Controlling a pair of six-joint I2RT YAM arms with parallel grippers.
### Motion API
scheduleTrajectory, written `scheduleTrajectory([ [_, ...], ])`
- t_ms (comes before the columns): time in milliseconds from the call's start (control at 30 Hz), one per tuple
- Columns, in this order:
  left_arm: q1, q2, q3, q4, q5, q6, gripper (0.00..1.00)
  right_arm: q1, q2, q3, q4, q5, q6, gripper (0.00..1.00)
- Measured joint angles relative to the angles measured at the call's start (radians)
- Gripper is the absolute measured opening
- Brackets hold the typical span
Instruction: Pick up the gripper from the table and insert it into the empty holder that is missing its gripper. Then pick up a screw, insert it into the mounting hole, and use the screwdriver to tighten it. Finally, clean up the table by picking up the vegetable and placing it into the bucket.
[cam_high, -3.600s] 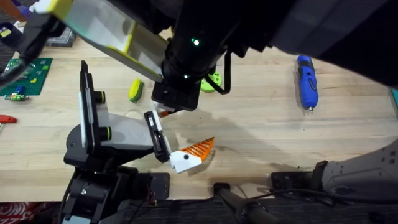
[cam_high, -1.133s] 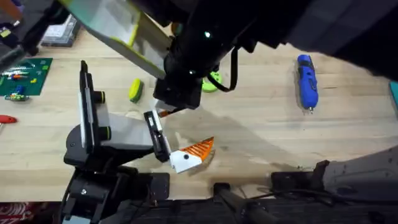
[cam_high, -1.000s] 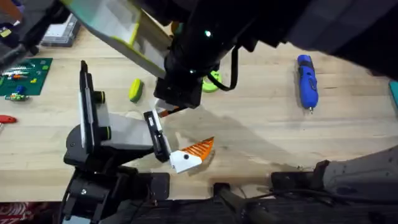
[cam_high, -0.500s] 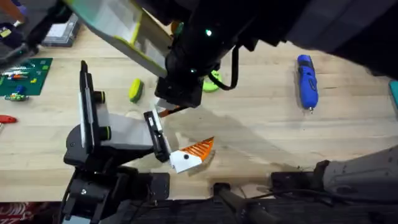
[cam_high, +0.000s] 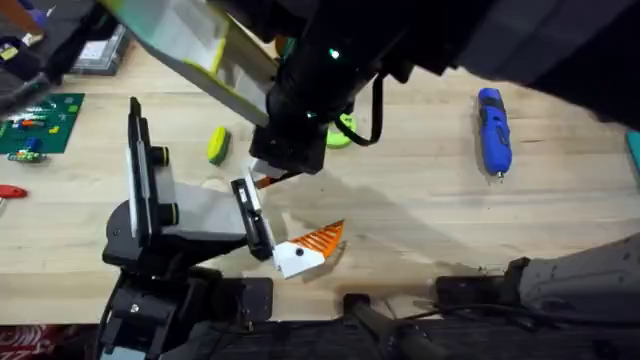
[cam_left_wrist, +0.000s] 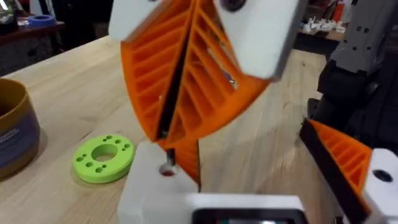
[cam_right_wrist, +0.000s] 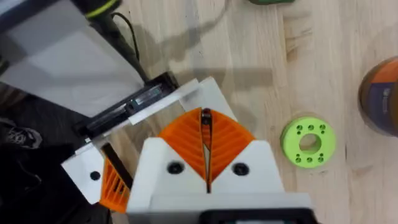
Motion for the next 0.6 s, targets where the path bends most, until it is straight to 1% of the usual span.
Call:
scheduleTrajectory([
  [600, 0.000, 0.000, 0.000, 0.000, 0.000, 0.000, 0.989, 0.000, 0.001, -0.018, 0.017, -0.003, 0.000, 0.010],
])
